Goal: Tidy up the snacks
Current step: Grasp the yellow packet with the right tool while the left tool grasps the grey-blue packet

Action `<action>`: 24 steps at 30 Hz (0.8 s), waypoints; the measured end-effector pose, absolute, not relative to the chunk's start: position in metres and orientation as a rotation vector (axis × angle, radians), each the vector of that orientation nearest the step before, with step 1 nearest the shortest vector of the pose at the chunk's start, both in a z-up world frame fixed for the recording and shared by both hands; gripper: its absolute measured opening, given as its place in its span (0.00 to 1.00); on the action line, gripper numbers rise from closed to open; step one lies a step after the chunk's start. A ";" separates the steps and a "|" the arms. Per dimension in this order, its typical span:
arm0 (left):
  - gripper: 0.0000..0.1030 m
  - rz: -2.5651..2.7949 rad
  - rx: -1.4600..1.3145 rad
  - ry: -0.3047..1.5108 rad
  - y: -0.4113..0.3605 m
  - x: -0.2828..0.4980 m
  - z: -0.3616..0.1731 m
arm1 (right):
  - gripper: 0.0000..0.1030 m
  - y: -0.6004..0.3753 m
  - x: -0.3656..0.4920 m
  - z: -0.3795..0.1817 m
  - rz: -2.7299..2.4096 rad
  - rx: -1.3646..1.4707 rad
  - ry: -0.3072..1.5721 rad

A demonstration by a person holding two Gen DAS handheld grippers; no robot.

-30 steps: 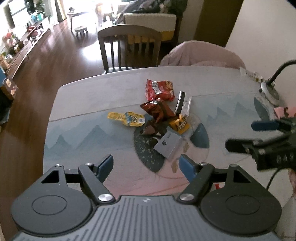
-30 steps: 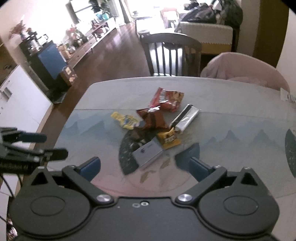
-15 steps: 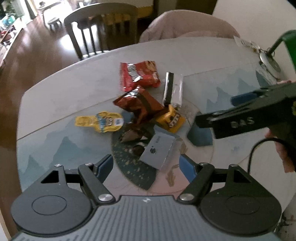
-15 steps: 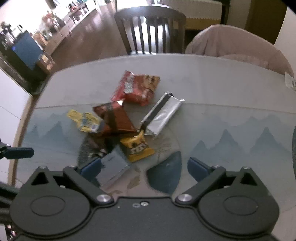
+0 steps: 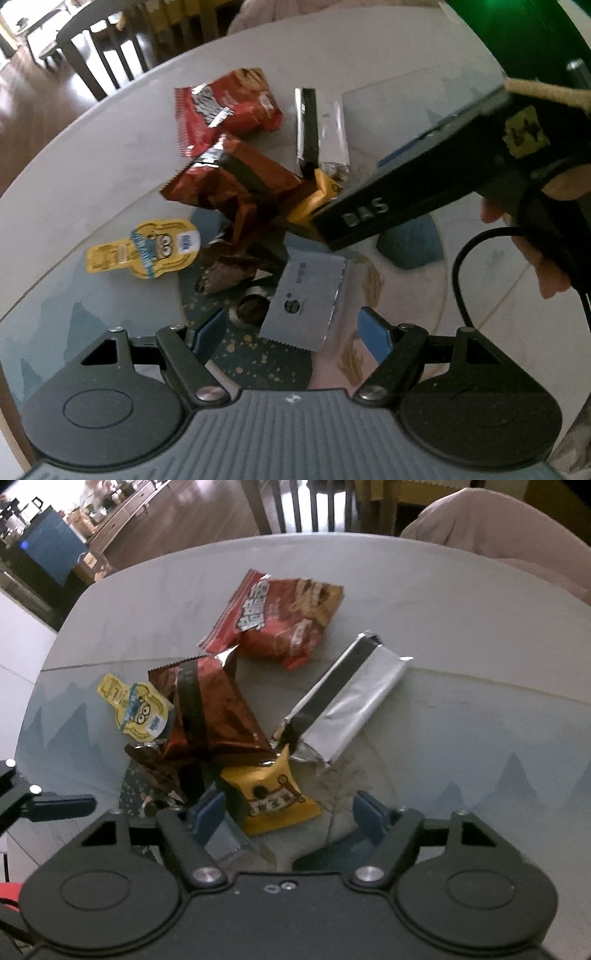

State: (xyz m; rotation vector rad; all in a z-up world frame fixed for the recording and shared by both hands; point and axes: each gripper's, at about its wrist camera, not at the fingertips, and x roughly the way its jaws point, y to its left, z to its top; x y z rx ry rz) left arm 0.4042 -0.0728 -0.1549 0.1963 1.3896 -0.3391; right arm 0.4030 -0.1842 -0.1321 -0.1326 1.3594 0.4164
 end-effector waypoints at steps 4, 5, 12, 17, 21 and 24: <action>0.76 -0.381 0.190 1.436 -0.077 0.412 -0.171 | 0.69 -0.180 0.407 -0.143 0.448 -0.136 1.377; 0.76 -0.388 0.192 1.440 -0.079 0.414 -0.173 | 0.66 -0.179 0.408 -0.145 0.452 -0.139 1.380; 0.75 -0.387 0.247 1.464 -0.087 0.419 -0.190 | 0.59 -0.172 0.411 -0.154 0.477 -0.162 1.378; 0.75 -0.372 0.319 1.479 -0.097 0.418 -0.200 | 0.45 -0.168 0.408 -0.154 0.477 -0.222 1.355; 0.72 -0.352 0.362 1.475 -0.102 0.418 -0.205 | 0.34 -0.172 0.403 -0.154 0.484 -0.219 1.351; 0.62 -0.330 0.361 1.477 -0.105 0.417 -0.207 | 0.33 -0.174 0.401 -0.153 0.485 -0.219 1.345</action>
